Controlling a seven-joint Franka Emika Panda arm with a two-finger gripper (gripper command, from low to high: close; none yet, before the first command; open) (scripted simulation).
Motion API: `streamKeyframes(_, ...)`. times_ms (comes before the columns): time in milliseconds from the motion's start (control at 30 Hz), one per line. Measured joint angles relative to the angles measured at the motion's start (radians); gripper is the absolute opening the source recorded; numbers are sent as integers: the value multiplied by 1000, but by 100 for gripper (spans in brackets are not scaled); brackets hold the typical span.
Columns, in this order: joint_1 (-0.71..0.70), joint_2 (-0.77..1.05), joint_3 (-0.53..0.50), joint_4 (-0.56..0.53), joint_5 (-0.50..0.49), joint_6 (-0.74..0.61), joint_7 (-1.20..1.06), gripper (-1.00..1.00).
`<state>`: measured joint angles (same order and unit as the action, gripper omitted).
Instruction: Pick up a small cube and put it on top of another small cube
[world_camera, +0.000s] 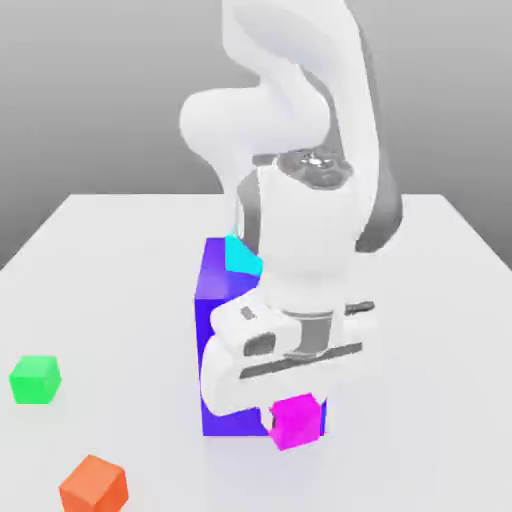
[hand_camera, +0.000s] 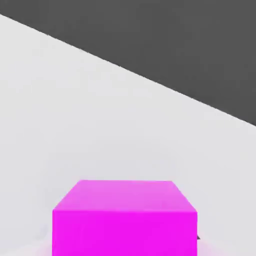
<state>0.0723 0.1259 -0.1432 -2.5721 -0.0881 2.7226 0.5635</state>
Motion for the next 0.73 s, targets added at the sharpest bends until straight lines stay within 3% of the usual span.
streamKeyframes(367, -455, -78, -284, -13, 89, -82, -30, -100)
streamKeyframes(600, -513, 68, -218, -21, 281, 48, -157, -100)
streamKeyframes(633, -527, 96, -198, -19, 308, 71, -177, 100)
streamKeyframes(733, -527, 96, -198, -19, 308, 71, -177, 100)
